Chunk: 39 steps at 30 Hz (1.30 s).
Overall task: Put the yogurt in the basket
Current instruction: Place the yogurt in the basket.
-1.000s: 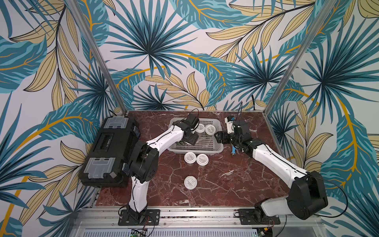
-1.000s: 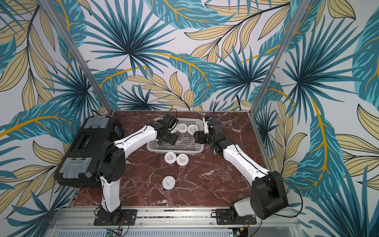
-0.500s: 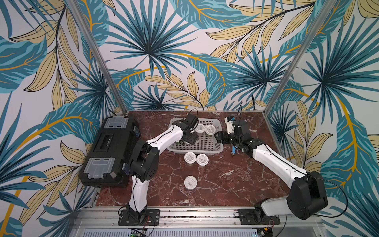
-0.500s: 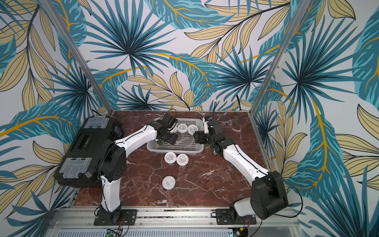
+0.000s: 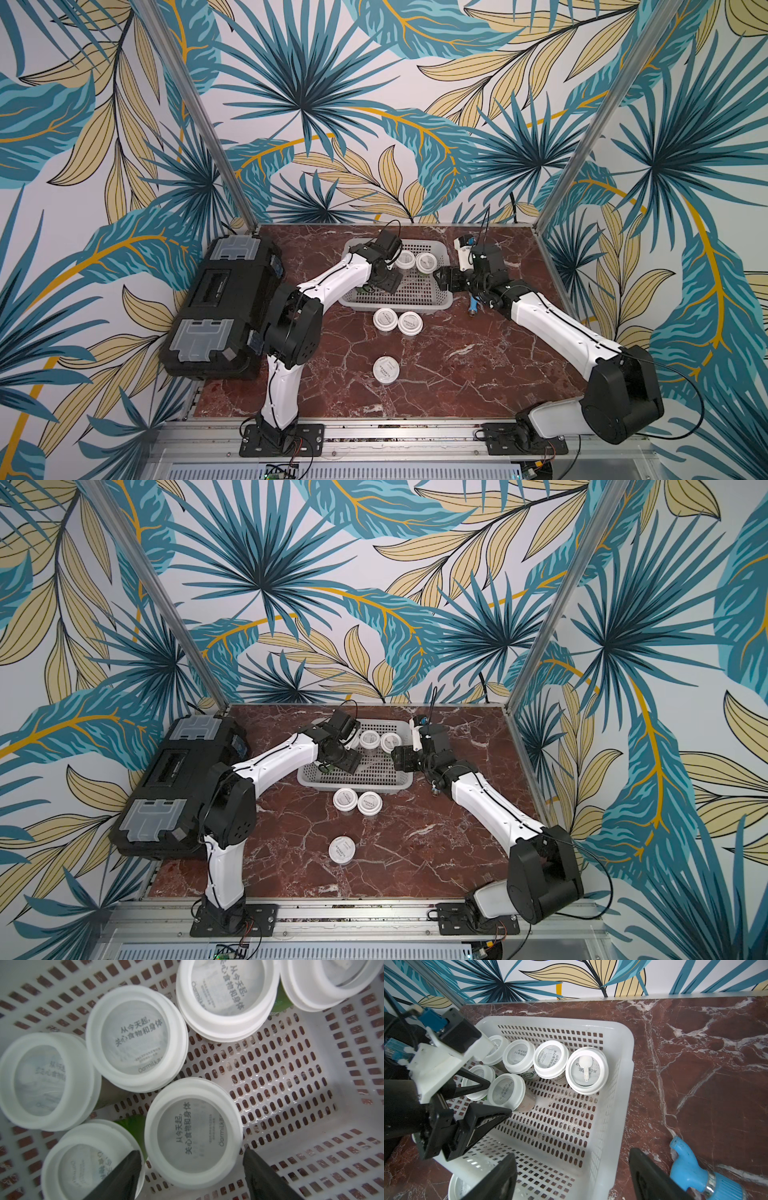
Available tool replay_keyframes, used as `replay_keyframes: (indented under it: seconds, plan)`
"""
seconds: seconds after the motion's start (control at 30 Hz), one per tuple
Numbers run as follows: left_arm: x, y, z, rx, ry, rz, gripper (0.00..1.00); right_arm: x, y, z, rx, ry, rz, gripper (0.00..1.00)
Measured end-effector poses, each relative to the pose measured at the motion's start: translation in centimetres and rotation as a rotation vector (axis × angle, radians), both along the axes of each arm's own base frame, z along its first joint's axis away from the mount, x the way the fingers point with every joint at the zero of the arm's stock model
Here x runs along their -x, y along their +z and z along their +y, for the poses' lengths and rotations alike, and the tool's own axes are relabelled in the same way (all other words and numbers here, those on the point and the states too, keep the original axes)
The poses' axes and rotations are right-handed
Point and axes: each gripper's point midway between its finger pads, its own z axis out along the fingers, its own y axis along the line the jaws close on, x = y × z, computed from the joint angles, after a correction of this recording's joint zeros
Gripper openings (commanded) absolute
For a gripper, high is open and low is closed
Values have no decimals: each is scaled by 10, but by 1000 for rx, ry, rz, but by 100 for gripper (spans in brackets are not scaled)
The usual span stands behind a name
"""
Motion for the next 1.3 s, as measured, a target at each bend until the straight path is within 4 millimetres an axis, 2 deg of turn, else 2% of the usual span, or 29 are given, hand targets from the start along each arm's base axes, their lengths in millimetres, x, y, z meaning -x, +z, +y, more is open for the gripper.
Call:
replay_keyframes:
  seconds: [0.17, 0.33, 0.47, 0.57, 0.77, 1.3]
  plan:
    - [5, 10, -11, -9, -30, -31, 79, 0, 0, 0, 1, 1, 1, 87]
    - [20, 47, -44, 24, -110, -116, 68, 0, 0, 0, 1, 1, 1, 87]
    - [34, 76, -65, 95, -159, -157, 68, 0, 0, -1, 5, -5, -1, 87]
    - [36, 83, -72, 139, -168, -158, 68, -1, 1, -4, 16, -22, -9, 87]
    - [37, 74, -80, 175, -171, -124, 68, 1, 5, -14, 38, -59, -30, 87]
    - [33, 20, -82, 112, -155, -36, 68, 0, 5, -17, 52, -76, -35, 87]
